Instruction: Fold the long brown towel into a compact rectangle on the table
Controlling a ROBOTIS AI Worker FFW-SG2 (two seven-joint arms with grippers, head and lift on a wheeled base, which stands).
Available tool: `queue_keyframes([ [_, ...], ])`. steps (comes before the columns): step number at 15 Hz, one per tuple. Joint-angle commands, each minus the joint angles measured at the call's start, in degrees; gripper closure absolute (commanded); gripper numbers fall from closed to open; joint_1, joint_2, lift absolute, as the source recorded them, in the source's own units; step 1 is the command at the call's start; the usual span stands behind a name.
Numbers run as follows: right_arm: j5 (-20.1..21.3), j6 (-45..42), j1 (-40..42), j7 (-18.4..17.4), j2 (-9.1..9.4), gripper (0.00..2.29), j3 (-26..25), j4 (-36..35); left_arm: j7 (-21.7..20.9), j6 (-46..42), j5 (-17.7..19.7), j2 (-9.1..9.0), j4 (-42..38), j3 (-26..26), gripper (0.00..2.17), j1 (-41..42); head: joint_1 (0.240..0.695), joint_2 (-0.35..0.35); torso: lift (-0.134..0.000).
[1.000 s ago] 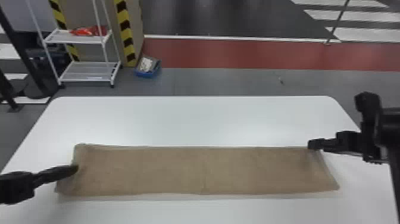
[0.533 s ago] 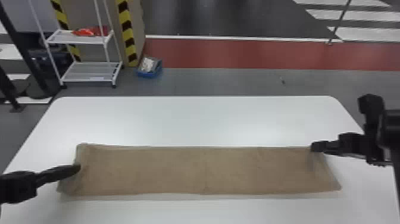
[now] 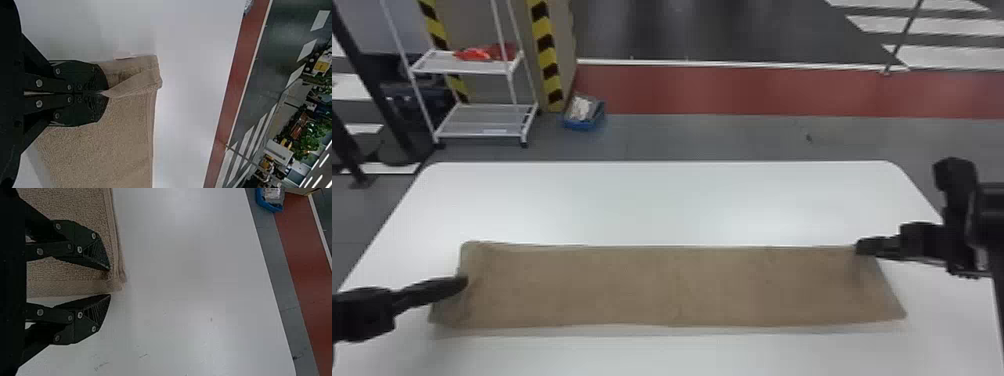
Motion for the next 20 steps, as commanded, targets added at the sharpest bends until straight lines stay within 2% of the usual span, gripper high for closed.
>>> queue_keyframes([
  [1,-0.21,0.18,-0.03,-0.08,0.01,0.77,-0.25,-0.58,0.00,-0.37,0.00,0.02,0.24,0.00,1.70,0.00,0.695,-0.038,-0.125],
  [6,-0.83,0.88,-0.12,0.09,-0.07,0.76,-0.69,-0.93,0.00,-1.60,0.00,0.11,0.85,0.00,1.70,-0.18,0.695,-0.037,-0.125],
  [7,-0.74,1.23,-0.03,0.18,-0.07,0.74,-0.69,-0.93,0.00,-1.60,0.00,0.11,0.85,0.00,1.70,-0.18,0.695,-0.037,-0.125],
  [8,-0.30,1.05,0.14,0.09,-0.07,0.60,-0.34,-0.93,0.00,-1.60,0.00,0.11,0.94,0.00,1.70,-0.18,0.695,-0.036,-0.125],
  [11,0.14,1.05,0.14,0.00,0.01,0.59,0.28,-0.93,0.00,-1.77,0.00,0.11,1.03,0.00,1.70,-0.18,0.695,-0.036,-0.125],
  [13,0.23,0.88,-0.03,0.00,0.01,0.82,0.28,-0.93,0.00,-1.77,0.00,0.20,1.12,0.00,1.70,-0.18,0.695,-0.035,-0.125],
  [17,0.49,0.88,-0.30,0.09,0.19,0.83,0.54,-0.85,-0.09,-2.65,0.09,0.20,1.38,0.35,1.70,-0.09,0.695,-0.034,-0.125],
  [19,0.40,0.88,-0.30,0.09,0.28,1.13,0.01,-0.85,-0.35,-2.83,0.18,0.29,1.38,0.35,1.70,-0.09,0.695,-0.031,-0.125],
  [20,0.23,1.23,-0.30,0.27,0.28,1.14,-0.34,-0.85,-0.35,-2.83,0.26,0.46,1.38,0.35,1.70,-0.09,0.695,-0.030,-0.125],
])
